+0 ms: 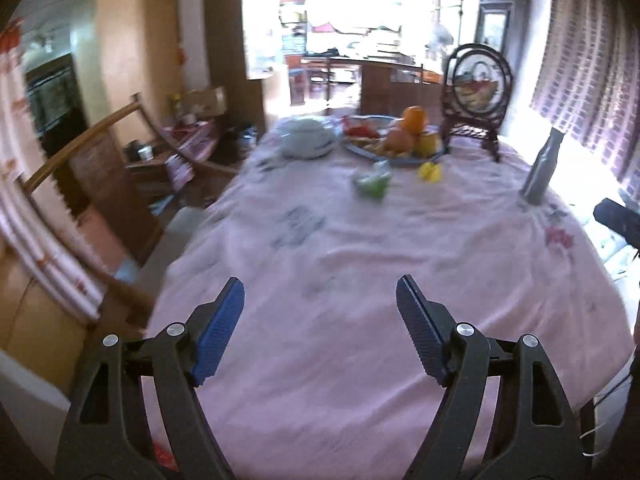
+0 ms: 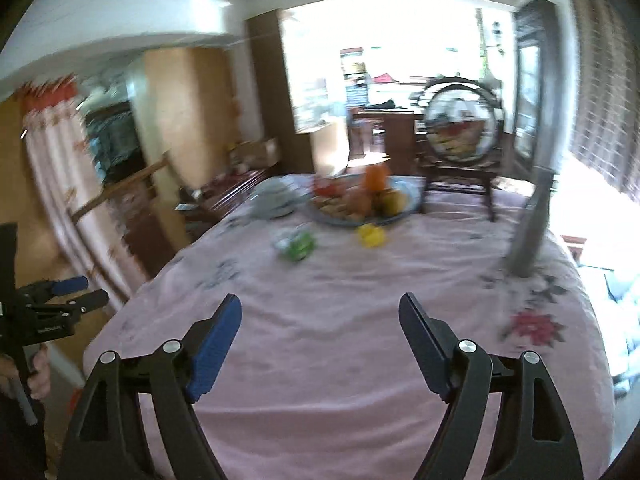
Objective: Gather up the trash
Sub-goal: 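Bring both open tools back over the table, then grasp the green-and-white milk carton with the left tool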
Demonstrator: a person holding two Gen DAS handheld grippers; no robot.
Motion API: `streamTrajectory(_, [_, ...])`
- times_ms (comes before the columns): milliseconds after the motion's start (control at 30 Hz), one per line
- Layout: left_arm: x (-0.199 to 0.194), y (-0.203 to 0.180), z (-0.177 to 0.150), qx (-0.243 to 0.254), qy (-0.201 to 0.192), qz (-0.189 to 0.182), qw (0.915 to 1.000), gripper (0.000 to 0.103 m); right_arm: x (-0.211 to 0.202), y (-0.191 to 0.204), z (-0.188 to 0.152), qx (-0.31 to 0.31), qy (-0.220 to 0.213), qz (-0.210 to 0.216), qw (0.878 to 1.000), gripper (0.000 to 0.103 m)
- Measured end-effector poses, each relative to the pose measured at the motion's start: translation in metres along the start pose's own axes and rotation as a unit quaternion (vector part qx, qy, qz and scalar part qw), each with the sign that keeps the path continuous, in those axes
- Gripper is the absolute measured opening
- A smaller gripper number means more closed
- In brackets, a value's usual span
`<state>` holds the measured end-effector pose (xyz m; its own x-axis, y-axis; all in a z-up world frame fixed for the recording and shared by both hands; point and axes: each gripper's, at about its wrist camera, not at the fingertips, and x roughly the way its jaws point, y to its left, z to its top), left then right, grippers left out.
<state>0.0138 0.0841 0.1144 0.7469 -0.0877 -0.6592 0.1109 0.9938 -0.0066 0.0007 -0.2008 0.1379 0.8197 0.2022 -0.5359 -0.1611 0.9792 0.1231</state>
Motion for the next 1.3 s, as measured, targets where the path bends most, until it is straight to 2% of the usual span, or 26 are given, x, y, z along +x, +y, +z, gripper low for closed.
streamTrajectory(100, [0.014, -0.027, 0.049, 0.018, 0.003, -0.028, 0.9994, 0.076, -0.014, -0.036, 0.022, 0.05, -0.033, -0.018, 0.998, 0.08])
streamTrajectory(233, [0.015, -0.059, 0.109, 0.042, -0.036, -0.032, 0.9979, 0.079, -0.038, -0.075, 0.063, 0.078, -0.083, -0.054, 0.992, 0.081])
streamTrajectory(333, [0.032, -0.075, 0.137, 0.04, -0.049, -0.037, 0.9973, 0.084, -0.038, -0.095, 0.092, 0.09, -0.106, -0.084, 0.987, 0.085])
streamTrajectory(433, [0.072, -0.089, 0.149, 0.047, -0.03, -0.029, 0.998, 0.086, -0.008, -0.111, 0.114, 0.1, -0.103, -0.104, 0.984, 0.087])
streamTrajectory(500, [0.108, -0.096, 0.149, 0.057, -0.008, -0.02, 0.9981, 0.086, 0.026, -0.12, 0.123, 0.101, -0.088, -0.106, 0.985, 0.087])
streamTrajectory(600, [0.177, -0.104, 0.144, 0.071, 0.028, 0.014, 0.9969, 0.086, 0.102, -0.125, 0.128, 0.094, -0.041, -0.098, 0.99, 0.087])
streamTrajectory(633, [0.209, -0.105, 0.14, 0.075, 0.046, 0.042, 0.9952, 0.086, 0.135, -0.123, 0.126, 0.09, -0.019, -0.097, 0.991, 0.087])
streamTrajectory(700, [0.251, -0.102, 0.134, 0.071, 0.075, 0.05, 0.9934, 0.086, 0.203, -0.117, 0.121, 0.077, 0.03, -0.093, 0.992, 0.087])
streamTrajectory(867, [0.313, -0.095, 0.124, 0.081, 0.1, 0.079, 0.9885, 0.086, 0.328, -0.079, 0.097, 0.002, 0.126, -0.088, 0.988, 0.087])
streamTrajectory(933, [0.331, -0.094, 0.122, 0.088, 0.104, 0.089, 0.9867, 0.085, 0.359, -0.064, 0.084, -0.025, 0.144, -0.097, 0.985, 0.086])
streamTrajectory(1000, [0.342, -0.092, 0.122, 0.093, 0.099, 0.096, 0.986, 0.081, 0.38, -0.059, 0.073, -0.028, 0.149, -0.096, 0.984, 0.086])
streamTrajectory(1033, [0.349, -0.093, 0.122, 0.1, 0.099, 0.103, 0.9847, 0.075, 0.384, -0.06, 0.069, -0.022, 0.151, -0.093, 0.984, 0.086])
streamTrajectory(1067, [0.356, -0.093, 0.122, 0.102, 0.102, 0.1, 0.9845, 0.063, 0.388, -0.061, 0.066, -0.013, 0.153, -0.085, 0.985, 0.086])
streamTrajectory(1100, [0.362, -0.093, 0.122, 0.098, 0.109, 0.087, 0.9854, 0.057, 0.392, -0.062, 0.063, -0.008, 0.153, -0.079, 0.985, 0.086])
streamTrajectory(1133, [0.364, -0.094, 0.124, 0.093, 0.112, 0.078, 0.9863, 0.048, 0.395, -0.063, 0.06, -0.009, 0.153, -0.08, 0.985, 0.086])
streamTrajectory(1167, [0.365, -0.094, 0.125, 0.091, 0.112, 0.071, 0.987, 0.026, 0.394, -0.064, 0.058, -0.012, 0.153, -0.082, 0.985, 0.087])
streamTrajectory(1200, [0.365, -0.095, 0.125, 0.094, 0.111, 0.067, 0.9871, 0.023, 0.393, -0.066, 0.058, -0.013, 0.155, -0.083, 0.984, 0.087])
streamTrajectory(1300, [0.355, -0.099, 0.122, 0.105, 0.1, 0.061, 0.9876, 0.023, 0.395, -0.071, 0.053, -0.018, 0.158, -0.085, 0.984, 0.087])
